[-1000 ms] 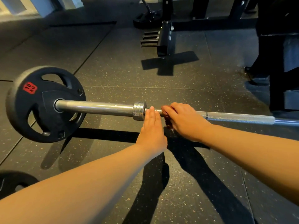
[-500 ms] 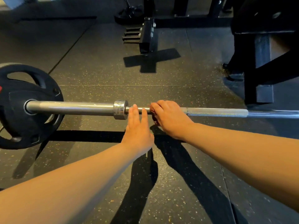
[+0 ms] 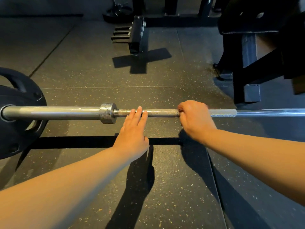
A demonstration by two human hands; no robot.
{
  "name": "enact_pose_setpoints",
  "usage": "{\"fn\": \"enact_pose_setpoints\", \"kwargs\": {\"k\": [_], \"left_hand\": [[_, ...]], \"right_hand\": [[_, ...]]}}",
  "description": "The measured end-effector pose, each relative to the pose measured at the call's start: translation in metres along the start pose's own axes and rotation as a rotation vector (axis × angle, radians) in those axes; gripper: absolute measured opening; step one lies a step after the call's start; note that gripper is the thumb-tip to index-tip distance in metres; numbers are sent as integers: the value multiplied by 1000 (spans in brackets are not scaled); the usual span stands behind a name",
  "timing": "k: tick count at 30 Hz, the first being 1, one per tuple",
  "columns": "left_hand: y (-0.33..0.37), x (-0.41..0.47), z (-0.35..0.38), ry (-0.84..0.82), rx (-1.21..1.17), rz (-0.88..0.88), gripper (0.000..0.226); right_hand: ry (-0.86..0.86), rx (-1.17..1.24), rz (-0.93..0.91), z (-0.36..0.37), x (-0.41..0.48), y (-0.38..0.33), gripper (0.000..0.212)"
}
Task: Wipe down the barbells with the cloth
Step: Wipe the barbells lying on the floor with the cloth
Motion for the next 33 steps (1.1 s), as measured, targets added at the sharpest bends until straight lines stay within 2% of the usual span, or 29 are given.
{"fn": "enact_pose_setpoints", "kwargs": {"k": [2, 4, 7, 10, 12, 14, 16, 20, 24, 26, 29, 30, 33], "left_hand": [[12, 3, 6, -3, -7, 15, 82], [18, 4, 10, -4, -15, -2, 84], [17, 2, 11, 4, -1, -11, 85], [15, 2, 6, 11, 22, 20, 83], [15, 3, 4, 4, 20, 30, 82], [18, 4, 5, -5, 18, 28, 83], [21, 5, 10, -17, -3, 3, 84], [23, 6, 16, -14, -39, -43, 86], [18, 3, 8, 5, -21, -1, 85], [15, 1, 2, 6, 7, 40, 83], [12, 3, -4, 22, 22, 80, 75], [12, 4, -6, 48, 3, 85, 69], [13, 5, -19, 201, -72, 92, 50]], "right_hand": [[-99, 77, -133, 8, 6, -17, 16], [-200, 146, -166, 4, 5, -8, 21], [-257, 108, -2, -12, -9, 50, 16], [-150, 17, 233, -34, -33, 116, 16], [-62, 39, 360, -36, -38, 126, 21], [1, 63, 407, -33, -30, 106, 24], [-17, 65, 316, -23, -13, 67, 22], [-67, 69, -48, 4, 10, -23, 19], [-231, 125, -328, 10, 5, -27, 37], [-252, 126, -276, 9, 3, -6, 37], [-48, 134, -22, 2, 10, -6, 27], [-11, 115, 11, 4, 13, -20, 25], [-65, 140, -162, 19, 28, -82, 18]]}}
Point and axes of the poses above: each hand's wrist, its own x-axis towards the middle knuckle, its own z-axis out of the palm, y = z × x, the point moved 10 cm from there along x, towards the middle knuckle, and after that the axes turned 3 degrees about -z, right-handed, at the moved point
